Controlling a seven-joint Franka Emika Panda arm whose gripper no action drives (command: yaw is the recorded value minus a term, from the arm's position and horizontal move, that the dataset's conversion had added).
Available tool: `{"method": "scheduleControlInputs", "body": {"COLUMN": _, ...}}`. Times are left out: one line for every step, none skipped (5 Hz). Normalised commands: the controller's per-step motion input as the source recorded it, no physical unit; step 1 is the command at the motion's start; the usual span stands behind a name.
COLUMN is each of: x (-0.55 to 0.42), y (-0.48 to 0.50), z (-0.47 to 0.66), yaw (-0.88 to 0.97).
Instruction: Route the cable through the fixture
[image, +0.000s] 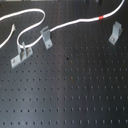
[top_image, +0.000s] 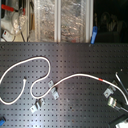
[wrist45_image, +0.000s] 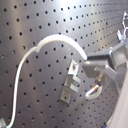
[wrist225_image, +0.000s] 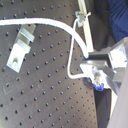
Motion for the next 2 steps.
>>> {"method": "scheduleControlInputs", "body": {"x": -0.013, "y": 0.029, "z": 0.0, "yaw": 0.0}}
{"method": "scheduleControlInputs", "body": {"x": -0.235, "y": -0.069, "z": 0.23, "yaw": 0.0}}
